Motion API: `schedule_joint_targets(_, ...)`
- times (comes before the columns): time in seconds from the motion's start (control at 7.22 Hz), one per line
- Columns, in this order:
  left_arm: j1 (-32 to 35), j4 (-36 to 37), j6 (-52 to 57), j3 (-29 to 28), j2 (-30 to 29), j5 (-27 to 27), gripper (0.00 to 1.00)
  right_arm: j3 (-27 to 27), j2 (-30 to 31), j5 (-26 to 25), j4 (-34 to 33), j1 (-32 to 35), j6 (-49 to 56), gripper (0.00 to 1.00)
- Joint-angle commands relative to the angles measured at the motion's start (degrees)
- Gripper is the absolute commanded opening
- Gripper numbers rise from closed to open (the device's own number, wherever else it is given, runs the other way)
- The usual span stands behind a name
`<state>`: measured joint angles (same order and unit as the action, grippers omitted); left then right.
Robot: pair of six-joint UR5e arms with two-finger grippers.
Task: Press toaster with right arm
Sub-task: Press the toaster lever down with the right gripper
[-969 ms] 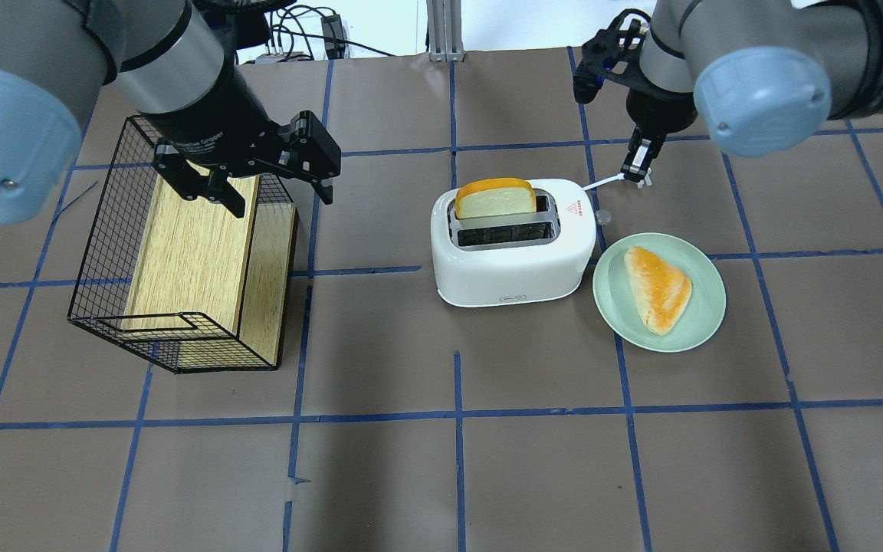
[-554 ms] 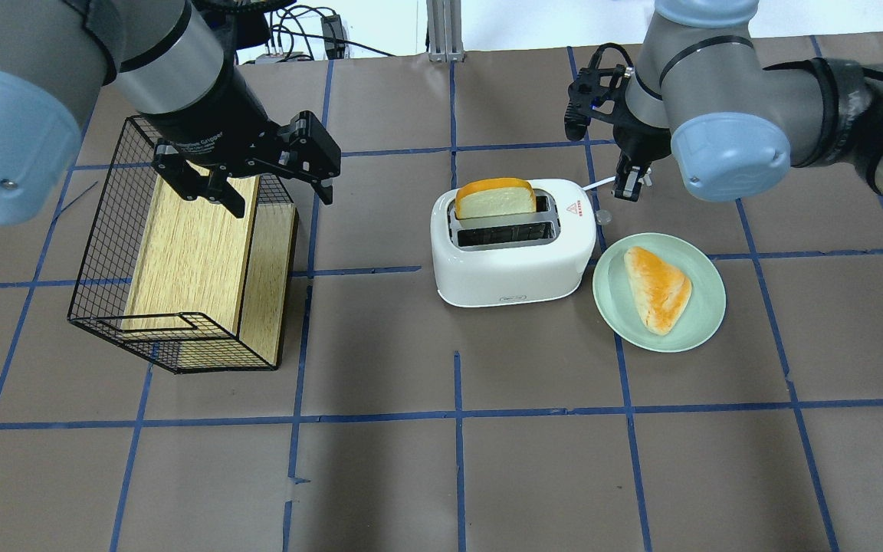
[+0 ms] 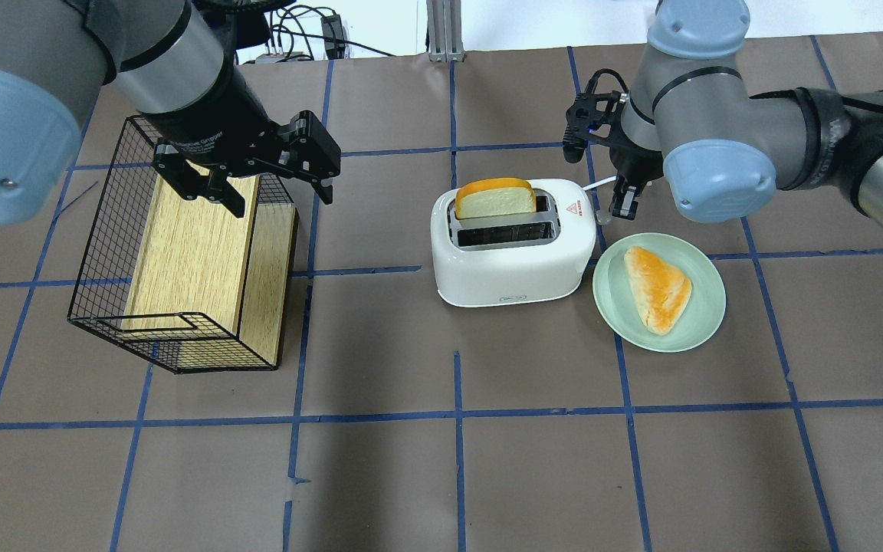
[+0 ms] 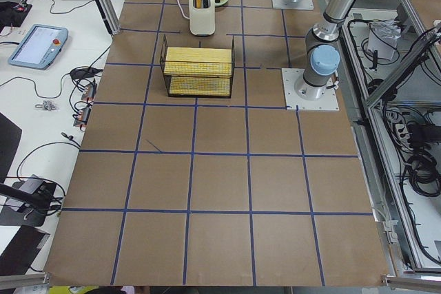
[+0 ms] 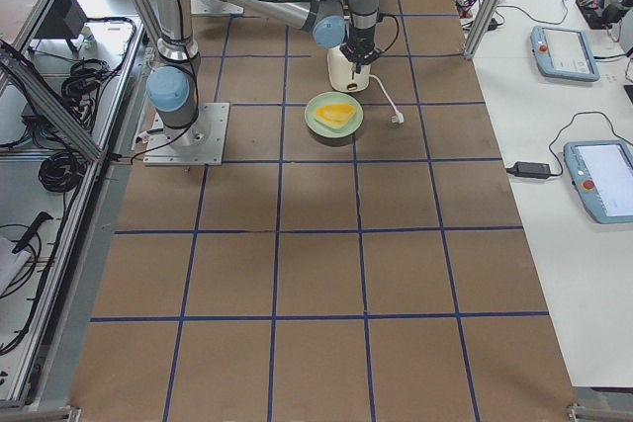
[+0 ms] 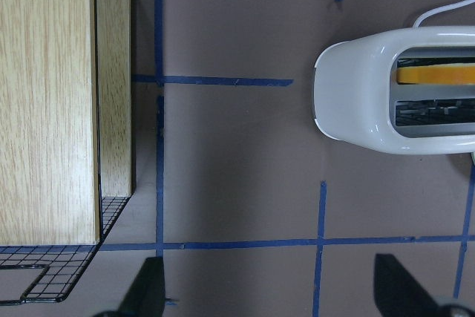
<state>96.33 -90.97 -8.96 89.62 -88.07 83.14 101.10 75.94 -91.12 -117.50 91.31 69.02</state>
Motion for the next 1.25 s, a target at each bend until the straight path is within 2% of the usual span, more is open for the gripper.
schedule_joint_targets(0.0,0.0,0.0,0.0,0.03,0.0,0.0,1.0,0.06,-0.53,0.07,-0.09,0.35,-0.72,0.02)
schedule_joint_targets(1.11,0.0,0.0,0.0,0.03,0.0,0.0,1.0,0.23,-2.81,0.33,-0.45,0.62,1.9,0.02)
